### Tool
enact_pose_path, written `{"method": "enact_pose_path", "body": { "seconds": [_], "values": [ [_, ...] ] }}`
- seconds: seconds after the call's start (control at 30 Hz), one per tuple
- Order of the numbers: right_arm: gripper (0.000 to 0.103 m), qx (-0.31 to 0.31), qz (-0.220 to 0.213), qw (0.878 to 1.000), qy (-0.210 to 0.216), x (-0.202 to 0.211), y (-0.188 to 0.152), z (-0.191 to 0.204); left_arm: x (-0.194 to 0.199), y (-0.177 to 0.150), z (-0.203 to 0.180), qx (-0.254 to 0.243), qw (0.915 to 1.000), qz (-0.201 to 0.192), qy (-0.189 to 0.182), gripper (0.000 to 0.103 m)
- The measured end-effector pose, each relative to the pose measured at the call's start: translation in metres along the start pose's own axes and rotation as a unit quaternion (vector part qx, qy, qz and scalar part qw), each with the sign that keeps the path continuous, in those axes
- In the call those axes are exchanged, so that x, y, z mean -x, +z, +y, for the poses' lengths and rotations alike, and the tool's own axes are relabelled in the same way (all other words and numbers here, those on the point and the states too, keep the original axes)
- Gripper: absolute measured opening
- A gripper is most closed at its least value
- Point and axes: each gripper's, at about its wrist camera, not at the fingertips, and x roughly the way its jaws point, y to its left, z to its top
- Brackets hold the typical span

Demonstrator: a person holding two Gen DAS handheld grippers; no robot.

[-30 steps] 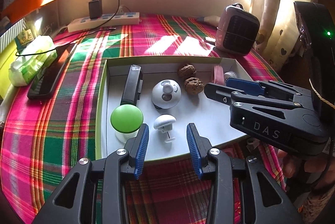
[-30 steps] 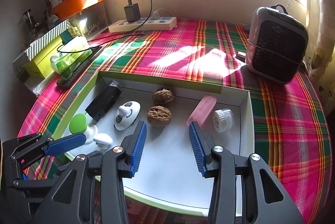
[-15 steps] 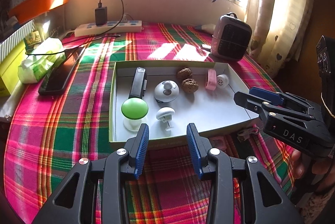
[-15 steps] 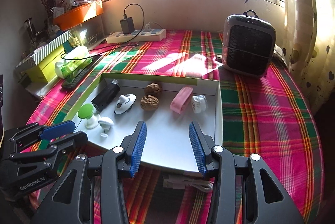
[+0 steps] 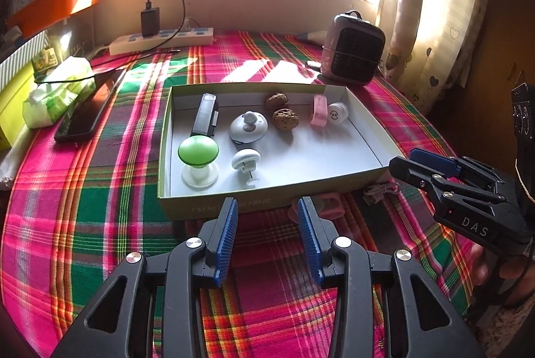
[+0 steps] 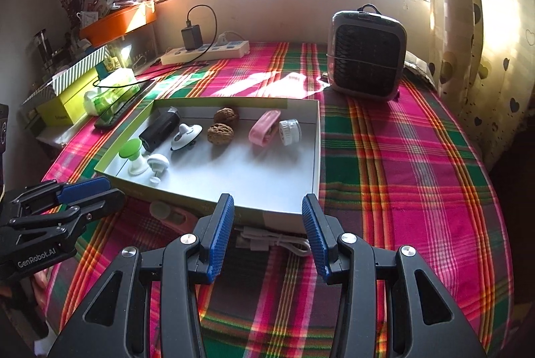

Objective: Organize objects
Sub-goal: 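Withdraw both grippers from the box toward the objects beside it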

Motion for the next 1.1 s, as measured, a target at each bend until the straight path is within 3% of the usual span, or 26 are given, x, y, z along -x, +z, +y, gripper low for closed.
{"method": "enact_pose_path", "body": {
  "seconds": [0.33, 0.47, 0.83, 1.1],
  "values": [
    [0.044, -0.011, 0.019, 1.000, -0.007, -0.006, -0.016, -0.009, -0.015, -0.004, -0.016, -0.024, 0.9991, 0.025, -0.026, 0.036],
    [0.051, -0.013, 0.025, 1.000, -0.005, -0.010, -0.019, -0.011, -0.018, -0.004, -0.018, -0.024, 0.9989, 0.028, -0.030, 0.036],
    [0.051, -0.029, 0.043, 0.998, 0.033, -0.022, -0.022, -0.019, -0.025, -0.004, -0.023, -0.027, 0.9986, 0.034, -0.031, 0.036],
    [0.051, 0.005, 0.059, 0.997, 0.054, -0.021, -0.026, -0.013, -0.024, -0.006, -0.031, -0.034, 0.9978, 0.037, -0.042, 0.036]
  ]
}}
